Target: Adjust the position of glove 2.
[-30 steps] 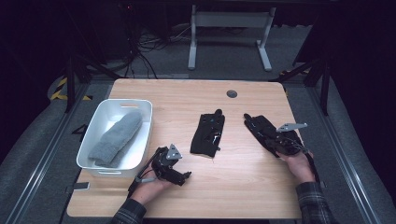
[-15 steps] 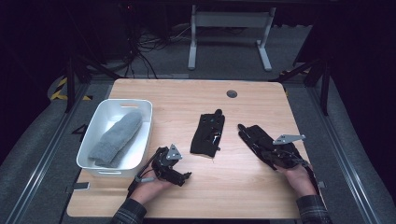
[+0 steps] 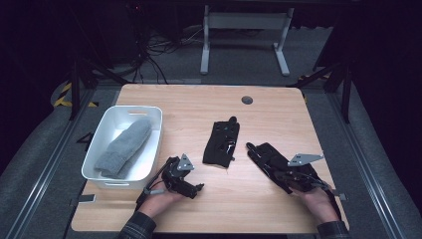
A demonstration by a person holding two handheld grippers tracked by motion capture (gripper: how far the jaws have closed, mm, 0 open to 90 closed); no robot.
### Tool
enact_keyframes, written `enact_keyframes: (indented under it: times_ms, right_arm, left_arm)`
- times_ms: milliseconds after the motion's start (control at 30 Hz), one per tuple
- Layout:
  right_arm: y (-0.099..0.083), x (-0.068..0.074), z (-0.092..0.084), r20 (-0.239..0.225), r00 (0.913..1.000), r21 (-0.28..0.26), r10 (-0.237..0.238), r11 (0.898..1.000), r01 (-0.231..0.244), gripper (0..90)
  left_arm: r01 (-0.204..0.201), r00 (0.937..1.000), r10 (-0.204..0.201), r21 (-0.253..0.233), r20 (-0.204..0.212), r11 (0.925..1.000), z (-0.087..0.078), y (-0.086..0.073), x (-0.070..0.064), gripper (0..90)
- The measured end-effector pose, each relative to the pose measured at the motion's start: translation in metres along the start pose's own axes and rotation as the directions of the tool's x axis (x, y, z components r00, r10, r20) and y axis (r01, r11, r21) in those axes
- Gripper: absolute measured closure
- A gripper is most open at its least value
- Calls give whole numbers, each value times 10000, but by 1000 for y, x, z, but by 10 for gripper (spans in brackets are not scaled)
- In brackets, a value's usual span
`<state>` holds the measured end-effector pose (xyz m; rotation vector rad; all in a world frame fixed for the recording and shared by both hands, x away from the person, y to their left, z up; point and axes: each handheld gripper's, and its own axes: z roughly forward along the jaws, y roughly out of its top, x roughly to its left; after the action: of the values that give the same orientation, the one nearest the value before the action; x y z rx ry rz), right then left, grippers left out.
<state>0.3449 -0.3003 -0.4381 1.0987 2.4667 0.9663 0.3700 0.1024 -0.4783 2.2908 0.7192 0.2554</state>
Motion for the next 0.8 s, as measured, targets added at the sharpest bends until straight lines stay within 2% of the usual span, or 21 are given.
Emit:
enact_keyframes:
  times_ms: [100, 167, 233, 300, 400, 567, 800]
  right_arm:
    - [5, -10, -10, 353, 9993, -417, 81, 9991, -66, 900]
    - [5, -23, -14, 668, 9976, -435, 178, 9989, -149, 900]
    - [2, -37, -15, 740, 9962, -420, 470, 9982, -439, 900]
    - [-1, -47, -12, 783, 9952, -225, 582, 9981, -566, 900]
    - [-7, -54, -5, 683, 9958, 140, 610, 9980, -621, 900]
    - [-11, -49, -2, 621, 9970, 429, 451, 9979, -479, 900]
    - [-12, -20, -1, 117, 9998, 712, -158, 9974, 149, 900]
  left_arm:
    - [7, 10000, -7, 3, 16, 10000, 0, 0, 0, 2]
    - [3, 10000, -4, 3, 20, 10000, 0, 0, 0, 3]
    - [-6, 10000, 6, -2, 12, 10000, 0, 0, 0, 2]
    - [-29, 10000, 29, 14, 11, 10000, 0, 0, 0, 3]
    - [1, 10000, -1, -5, 19, 10000, 0, 0, 0, 2]
    - [-24, 10000, 24, 7, 19, 10000, 0, 0, 0, 3]
    - [-28, 10000, 28, 12, 25, 10000, 0, 0, 0, 3]
